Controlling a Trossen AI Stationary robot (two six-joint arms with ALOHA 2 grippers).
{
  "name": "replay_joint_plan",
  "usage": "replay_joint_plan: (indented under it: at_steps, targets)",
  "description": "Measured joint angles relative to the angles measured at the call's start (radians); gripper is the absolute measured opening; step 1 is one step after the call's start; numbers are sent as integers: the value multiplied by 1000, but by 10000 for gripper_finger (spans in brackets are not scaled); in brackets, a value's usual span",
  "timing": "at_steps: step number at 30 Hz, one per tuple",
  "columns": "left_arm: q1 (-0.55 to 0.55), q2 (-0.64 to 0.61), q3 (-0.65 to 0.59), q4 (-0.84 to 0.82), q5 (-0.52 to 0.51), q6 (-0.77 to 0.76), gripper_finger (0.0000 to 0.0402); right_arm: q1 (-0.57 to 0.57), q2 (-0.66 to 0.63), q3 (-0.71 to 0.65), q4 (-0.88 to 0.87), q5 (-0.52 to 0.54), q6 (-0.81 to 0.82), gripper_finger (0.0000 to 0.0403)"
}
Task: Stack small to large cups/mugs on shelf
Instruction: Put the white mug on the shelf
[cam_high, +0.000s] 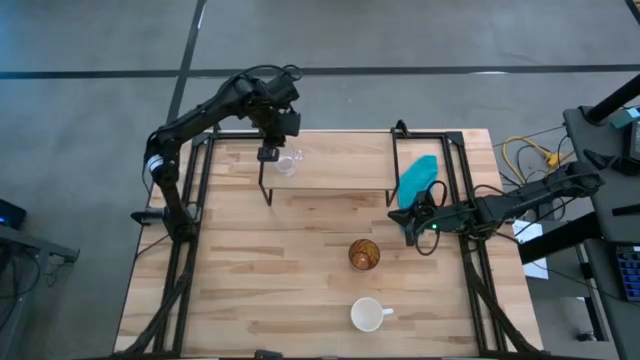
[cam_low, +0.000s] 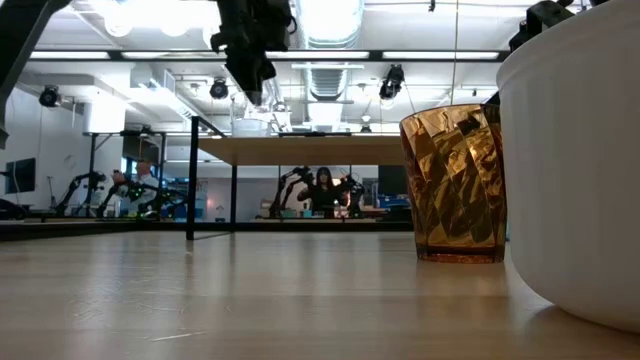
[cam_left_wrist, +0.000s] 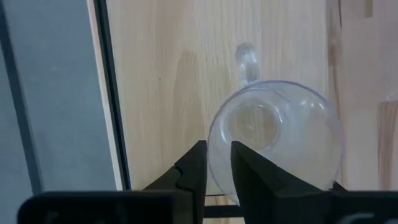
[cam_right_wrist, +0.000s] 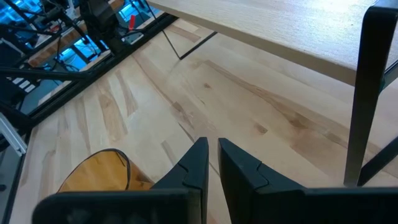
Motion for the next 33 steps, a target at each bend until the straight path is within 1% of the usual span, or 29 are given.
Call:
replay_joint_plan:
  at_steps: [5,8,12,16,19,27,29,33]
  targets:
    - [-14,-60,0,-1,-4,-12,59,0,0,0,0,0,0,31]
    - [-26,-100,0,0,-9,-73,59,0,0,0,3,0,0,31]
    - [-50,-164,0,-1,-7,-210,59,0,0,0,8,-11,-28,31]
    - [-86,-228,-8,-5,33,-280,59,0,0,0,59,-78,-106,31]
    - [-113,-273,-8,-5,60,-324,59,0,0,1,109,-89,-142,31]
    - [-183,-345,-15,-5,62,-444,59,0,0,92,103,-89,-202,31]
    - [-197,-354,-21,-6,62,-449,59,0,0,120,103,-89,-234,31]
    - [-230,-353,-23,-7,62,-528,59,1,0,185,103,-89,-314,31]
